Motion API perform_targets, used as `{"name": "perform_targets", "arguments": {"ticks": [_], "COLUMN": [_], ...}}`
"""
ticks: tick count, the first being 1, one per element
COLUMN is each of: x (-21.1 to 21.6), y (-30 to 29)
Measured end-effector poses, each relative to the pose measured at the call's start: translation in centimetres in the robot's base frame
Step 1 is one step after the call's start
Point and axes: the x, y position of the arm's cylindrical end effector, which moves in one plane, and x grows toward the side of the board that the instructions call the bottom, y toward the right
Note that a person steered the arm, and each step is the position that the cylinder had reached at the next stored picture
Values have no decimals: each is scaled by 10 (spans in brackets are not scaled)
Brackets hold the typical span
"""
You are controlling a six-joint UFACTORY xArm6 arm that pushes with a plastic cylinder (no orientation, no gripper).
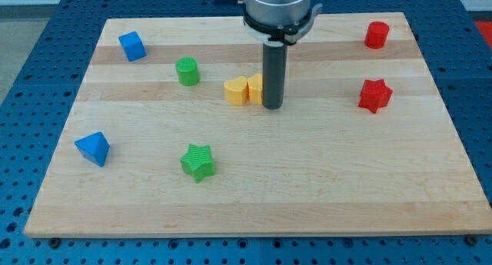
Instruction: Place the hexagon top center of the board
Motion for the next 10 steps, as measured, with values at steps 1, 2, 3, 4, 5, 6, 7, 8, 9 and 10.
{"name": "perform_targets", "arguments": {"ticks": [1, 2, 3, 4, 5, 6, 7, 8, 9, 10], "x": [0, -31, -64, -96, -104, -97, -91, -93, -151, -152], "y": [-15, -26, -36, -39, -39, -46, -75, -100, -111, -104]}}
